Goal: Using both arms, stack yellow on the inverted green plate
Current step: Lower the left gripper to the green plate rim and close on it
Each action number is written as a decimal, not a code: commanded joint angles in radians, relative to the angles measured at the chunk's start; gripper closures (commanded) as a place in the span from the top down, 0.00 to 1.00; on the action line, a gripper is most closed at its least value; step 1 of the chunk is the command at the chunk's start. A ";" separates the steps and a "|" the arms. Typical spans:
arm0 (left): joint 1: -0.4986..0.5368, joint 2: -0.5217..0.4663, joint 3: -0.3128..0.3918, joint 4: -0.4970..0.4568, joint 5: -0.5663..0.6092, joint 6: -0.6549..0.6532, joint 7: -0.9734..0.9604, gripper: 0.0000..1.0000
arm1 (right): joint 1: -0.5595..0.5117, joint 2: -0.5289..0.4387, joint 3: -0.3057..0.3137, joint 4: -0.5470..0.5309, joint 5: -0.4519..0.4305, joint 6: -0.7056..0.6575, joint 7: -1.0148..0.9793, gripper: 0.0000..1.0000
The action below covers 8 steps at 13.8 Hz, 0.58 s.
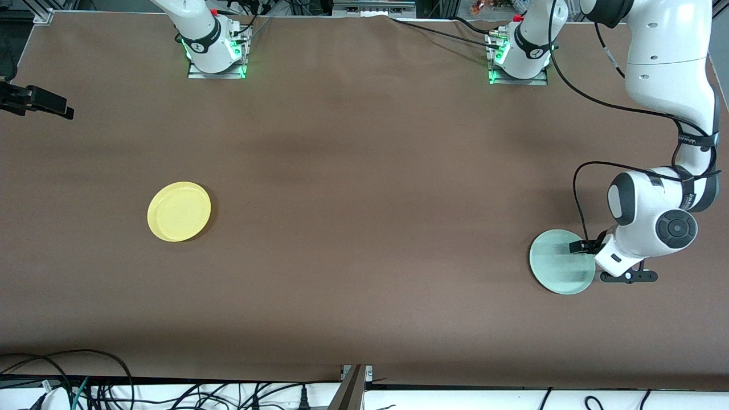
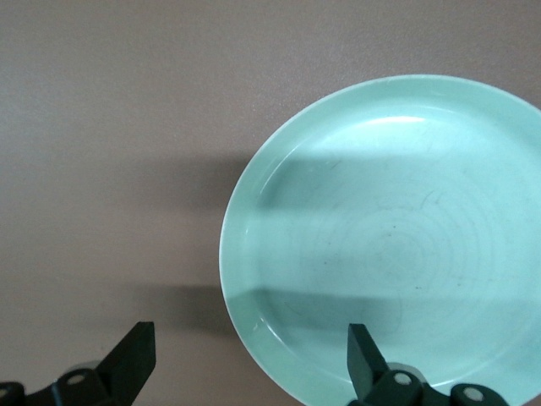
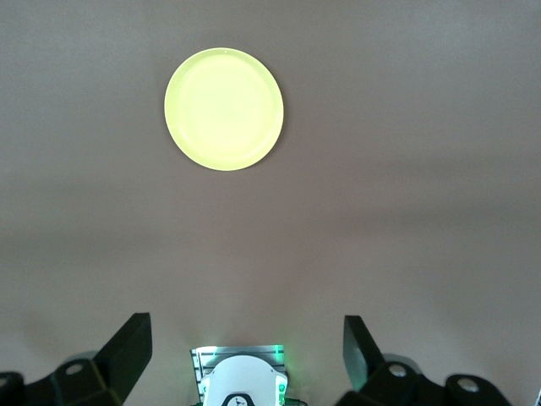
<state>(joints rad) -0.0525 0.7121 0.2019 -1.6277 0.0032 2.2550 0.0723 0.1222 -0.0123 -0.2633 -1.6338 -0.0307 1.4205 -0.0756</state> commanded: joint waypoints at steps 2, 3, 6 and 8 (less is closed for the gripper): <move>0.022 0.033 -0.009 0.020 -0.002 0.031 0.011 1.00 | -0.003 0.008 -0.001 0.023 0.006 -0.020 -0.001 1.00; 0.022 0.033 -0.009 0.020 0.000 0.031 0.011 1.00 | -0.003 0.008 -0.001 0.022 0.006 -0.020 -0.001 1.00; 0.029 0.035 -0.009 0.019 -0.002 0.029 0.012 0.70 | -0.003 0.008 -0.001 0.022 0.006 -0.020 -0.001 1.00; 0.034 0.035 -0.010 0.020 -0.002 0.029 0.011 0.54 | -0.003 0.008 -0.001 0.023 0.006 -0.020 -0.001 1.00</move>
<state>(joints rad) -0.0340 0.7389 0.2017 -1.6274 0.0031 2.2840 0.0723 0.1222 -0.0123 -0.2633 -1.6338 -0.0307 1.4205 -0.0756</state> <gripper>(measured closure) 0.352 0.000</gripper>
